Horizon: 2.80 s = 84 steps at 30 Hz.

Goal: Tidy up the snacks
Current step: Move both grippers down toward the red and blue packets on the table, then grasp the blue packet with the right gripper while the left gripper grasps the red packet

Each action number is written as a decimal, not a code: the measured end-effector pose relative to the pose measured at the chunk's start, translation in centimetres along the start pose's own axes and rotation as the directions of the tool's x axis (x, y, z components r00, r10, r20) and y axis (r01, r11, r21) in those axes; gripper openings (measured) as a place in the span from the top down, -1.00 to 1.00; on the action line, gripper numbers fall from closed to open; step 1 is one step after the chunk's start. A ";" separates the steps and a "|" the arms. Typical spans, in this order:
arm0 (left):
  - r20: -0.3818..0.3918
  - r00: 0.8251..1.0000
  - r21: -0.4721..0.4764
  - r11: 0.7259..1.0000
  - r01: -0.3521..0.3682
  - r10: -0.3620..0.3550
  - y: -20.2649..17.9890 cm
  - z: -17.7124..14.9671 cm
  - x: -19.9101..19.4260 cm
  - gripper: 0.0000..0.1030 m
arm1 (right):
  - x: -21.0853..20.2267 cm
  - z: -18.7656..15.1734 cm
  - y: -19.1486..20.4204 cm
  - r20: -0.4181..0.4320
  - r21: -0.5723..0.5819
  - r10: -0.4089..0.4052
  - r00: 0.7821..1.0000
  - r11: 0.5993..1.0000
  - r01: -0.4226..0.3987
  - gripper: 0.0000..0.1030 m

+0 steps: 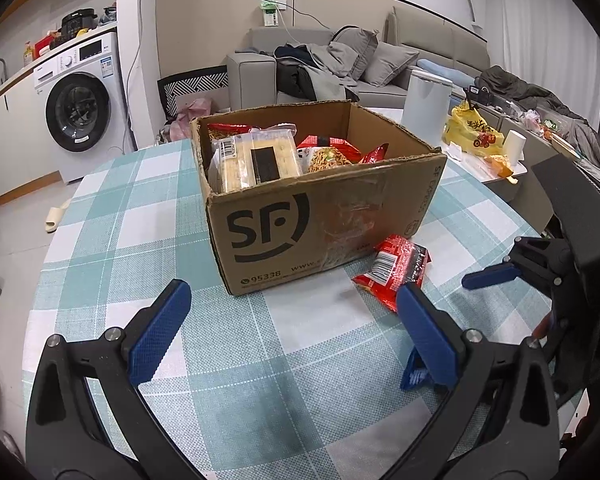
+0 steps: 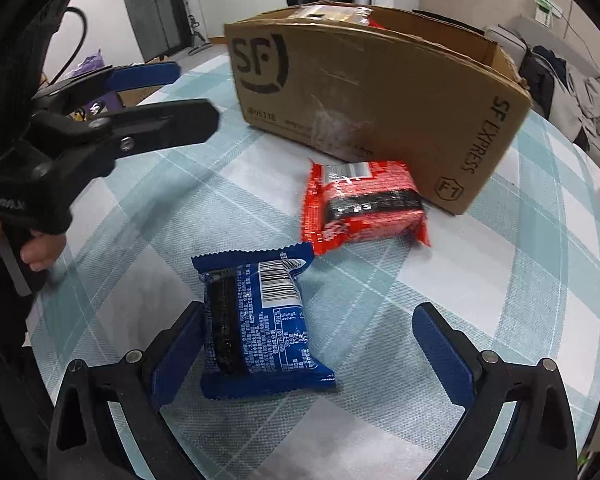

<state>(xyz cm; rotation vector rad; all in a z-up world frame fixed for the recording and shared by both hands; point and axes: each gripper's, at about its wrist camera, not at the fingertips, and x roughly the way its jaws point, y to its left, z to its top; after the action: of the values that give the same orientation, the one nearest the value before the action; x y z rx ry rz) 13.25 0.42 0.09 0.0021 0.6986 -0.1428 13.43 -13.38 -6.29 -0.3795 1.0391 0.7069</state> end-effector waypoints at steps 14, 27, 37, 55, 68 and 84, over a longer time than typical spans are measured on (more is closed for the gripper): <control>-0.055 0.998 0.025 1.000 0.013 -0.012 -1.6 -1.2 1.8 -0.98 | 0.0 -1.6 -5.3 -0.028 0.143 -0.087 0.996 0.986 0.090 -0.99; -0.135 0.991 0.124 0.992 0.023 -0.006 -6.1 -1.3 7.0 -0.98 | -2.0 -2.5 -8.7 0.016 0.246 -0.088 0.996 0.966 0.081 -0.99; -0.173 0.985 0.173 0.985 0.020 0.010 -8.6 0.0 10.7 -0.99 | -2.2 -2.1 -7.8 0.044 0.254 -0.051 0.998 0.967 0.038 -0.99; -0.200 0.976 0.209 0.969 0.131 -0.089 -11.0 0.0 11.8 0.00 | -1.8 -1.7 -8.0 0.046 0.276 -0.050 0.998 0.961 0.036 -0.99; -0.184 0.979 0.169 0.978 0.119 -0.088 -7.3 -2.5 7.6 0.19 | -1.2 -0.7 -6.4 0.062 0.252 -0.025 0.998 0.968 0.009 -0.59; -0.124 0.987 0.119 0.986 0.118 -0.103 -4.5 -2.6 4.2 0.19 | -2.4 -0.6 -5.7 0.129 0.197 -0.015 0.992 0.980 -0.011 0.06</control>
<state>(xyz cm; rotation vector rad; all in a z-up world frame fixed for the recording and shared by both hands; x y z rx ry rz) 14.18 -4.46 -4.36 0.0934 0.8069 -0.2955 16.21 -18.68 -4.64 -0.1604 0.9752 0.6116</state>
